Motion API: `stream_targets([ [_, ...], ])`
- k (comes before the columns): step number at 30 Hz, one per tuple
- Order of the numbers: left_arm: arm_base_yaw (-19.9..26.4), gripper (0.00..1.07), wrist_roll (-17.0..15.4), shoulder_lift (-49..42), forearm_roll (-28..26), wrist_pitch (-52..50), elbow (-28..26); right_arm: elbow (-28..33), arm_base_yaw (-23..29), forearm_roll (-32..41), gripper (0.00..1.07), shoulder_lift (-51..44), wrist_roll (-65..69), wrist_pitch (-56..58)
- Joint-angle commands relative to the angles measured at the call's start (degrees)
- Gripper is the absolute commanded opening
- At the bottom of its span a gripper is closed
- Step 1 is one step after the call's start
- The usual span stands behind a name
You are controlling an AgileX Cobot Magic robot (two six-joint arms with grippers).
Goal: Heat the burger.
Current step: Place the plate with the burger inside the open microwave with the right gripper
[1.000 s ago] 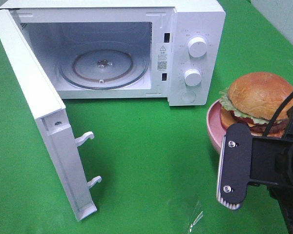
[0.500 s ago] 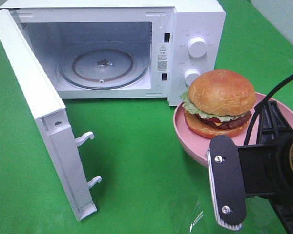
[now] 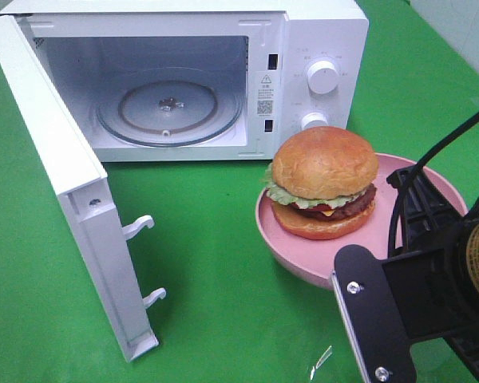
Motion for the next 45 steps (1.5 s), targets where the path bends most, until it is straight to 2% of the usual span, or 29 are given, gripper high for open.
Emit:
stream_targets([
  [1,-0.23,1.01,-0.17,-0.92,0.11,-0.97,0.00,-0.17,0.06,-3.04,0.06,-0.57,-3.95,-4.64],
  [14,-0.23,1.01,-0.17,-0.92,0.11,-0.97,0.00,-0.17,-0.29,-3.04,0.06,-0.52,-11.80,-11.80],
  [21,-0.23,1.01,-0.17,-0.92,0.11,-0.97,0.00,-0.17,-6.53,-2.64,0.07,-0.52,-15.99,-18.68],
  [24,-0.23,1.01,-0.17,-0.92,0.11,-0.97,0.00,-0.17,-9.63,0.63,0.07,-0.52,-21.31,-22.00],
  [28,-0.23,1.01,-0.17,-0.92,0.11,-0.97,0.00,-0.17,-10.83,3.32,0.07,-0.29,-26.30,-22.52],
  [36,-0.23,1.01,-0.17,-0.92,0.11,-0.97,0.00,-0.17,-10.83,4.01,0.07,-0.11,-29.51,-23.09],
  [40,-0.23,1.01,-0.17,-0.92,0.11,-0.97,0.00,-0.17,-10.83,10.37,0.06,-0.11,-36.50,-23.61],
  [45,-0.23,1.01,-0.17,-0.92,0.11,-0.97,0.00,-0.17,-11.29,12.09,0.06,-0.11,-39.25,-23.61],
])
